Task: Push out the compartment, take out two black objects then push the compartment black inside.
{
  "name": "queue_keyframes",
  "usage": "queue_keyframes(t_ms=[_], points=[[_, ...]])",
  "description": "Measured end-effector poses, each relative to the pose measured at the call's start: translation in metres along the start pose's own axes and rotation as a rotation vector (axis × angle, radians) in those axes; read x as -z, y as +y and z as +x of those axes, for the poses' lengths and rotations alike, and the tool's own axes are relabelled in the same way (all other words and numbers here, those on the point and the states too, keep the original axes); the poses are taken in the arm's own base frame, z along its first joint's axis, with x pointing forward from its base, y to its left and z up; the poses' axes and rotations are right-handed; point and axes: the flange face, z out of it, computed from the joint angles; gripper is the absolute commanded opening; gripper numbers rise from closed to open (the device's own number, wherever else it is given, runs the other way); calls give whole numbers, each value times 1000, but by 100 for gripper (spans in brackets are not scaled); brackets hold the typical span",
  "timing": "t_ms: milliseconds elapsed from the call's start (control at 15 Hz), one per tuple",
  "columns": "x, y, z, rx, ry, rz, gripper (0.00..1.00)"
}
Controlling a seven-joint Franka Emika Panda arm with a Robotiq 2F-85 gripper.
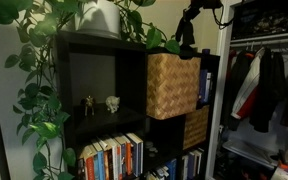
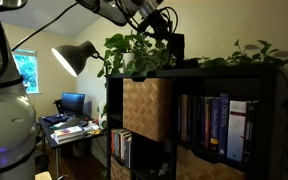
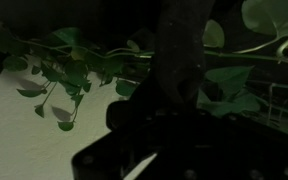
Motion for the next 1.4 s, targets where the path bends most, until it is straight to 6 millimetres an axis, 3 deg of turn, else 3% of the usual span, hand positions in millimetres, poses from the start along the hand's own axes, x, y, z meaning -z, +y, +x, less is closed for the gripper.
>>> queue_keyframes(t_ms=[200,333,533,600,667,733,1000,1400], points=[[-7,0,-4,-3,-44,2,4],[-55,-7,-19,2,-99,15,4],[-143,-16,-43,7,-154,34,4],[-155,-14,-38,4,-119,33,4],[-161,-12,-35,2,-101,33,22],[-164,-12,-33,4,-89,33,33],[-158,-17,-28,42,-70,35,58],[-106,-40,-15,123,-80,59,96]])
